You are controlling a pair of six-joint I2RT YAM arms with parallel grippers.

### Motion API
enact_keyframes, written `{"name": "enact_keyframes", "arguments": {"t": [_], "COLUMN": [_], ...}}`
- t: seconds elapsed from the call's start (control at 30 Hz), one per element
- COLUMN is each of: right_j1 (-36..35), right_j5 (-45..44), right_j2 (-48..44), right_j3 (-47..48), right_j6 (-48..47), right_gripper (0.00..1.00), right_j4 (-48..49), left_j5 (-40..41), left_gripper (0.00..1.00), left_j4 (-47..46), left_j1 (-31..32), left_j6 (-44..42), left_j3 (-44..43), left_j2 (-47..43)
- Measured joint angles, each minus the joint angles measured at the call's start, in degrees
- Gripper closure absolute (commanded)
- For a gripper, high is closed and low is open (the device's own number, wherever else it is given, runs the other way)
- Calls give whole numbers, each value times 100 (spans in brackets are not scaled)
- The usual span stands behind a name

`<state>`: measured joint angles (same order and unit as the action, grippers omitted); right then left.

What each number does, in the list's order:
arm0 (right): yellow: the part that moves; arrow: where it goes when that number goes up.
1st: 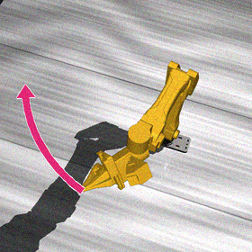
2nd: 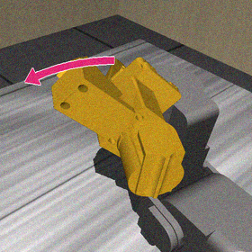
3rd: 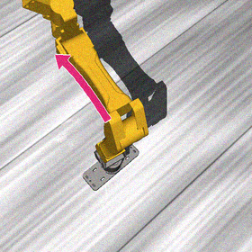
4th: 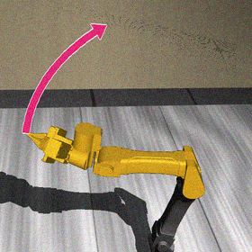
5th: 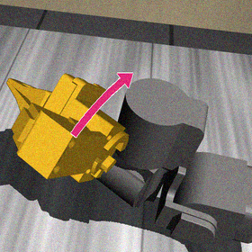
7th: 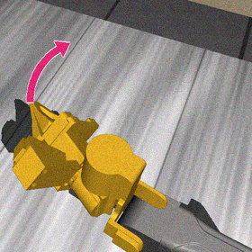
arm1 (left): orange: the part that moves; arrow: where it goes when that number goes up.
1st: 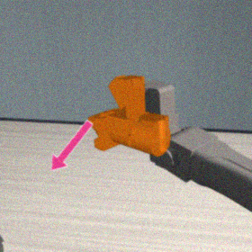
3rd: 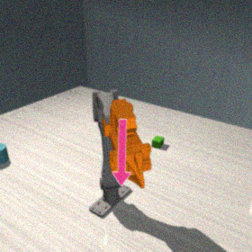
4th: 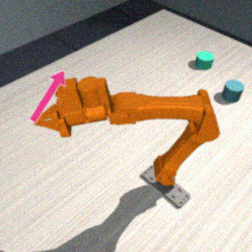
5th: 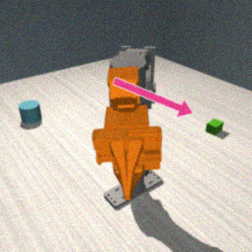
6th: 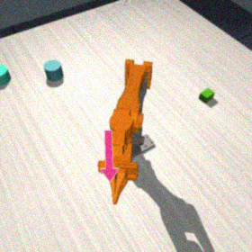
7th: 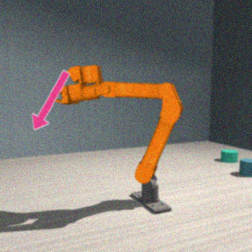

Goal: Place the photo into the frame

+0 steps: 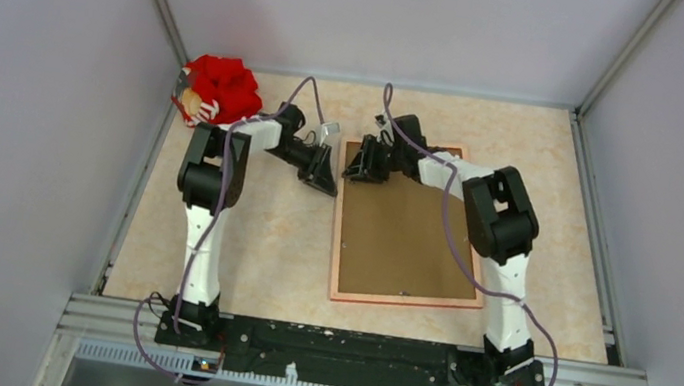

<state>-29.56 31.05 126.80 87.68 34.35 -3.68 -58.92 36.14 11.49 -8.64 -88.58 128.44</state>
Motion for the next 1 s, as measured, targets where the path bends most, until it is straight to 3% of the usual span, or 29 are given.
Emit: {"name": "enact_keyframes", "arguments": {"t": [1.0], "right_j1": [-4], "right_j5": [304], "right_j2": [-188], "right_j3": [-483], "right_j6": [688], "right_gripper": [67], "right_j4": [262], "left_j5": [2], "left_gripper": [72], "left_j4": [74], "left_j1": [48], "left_j6": [37], "left_j3": [-249], "left_j2": [136]}}
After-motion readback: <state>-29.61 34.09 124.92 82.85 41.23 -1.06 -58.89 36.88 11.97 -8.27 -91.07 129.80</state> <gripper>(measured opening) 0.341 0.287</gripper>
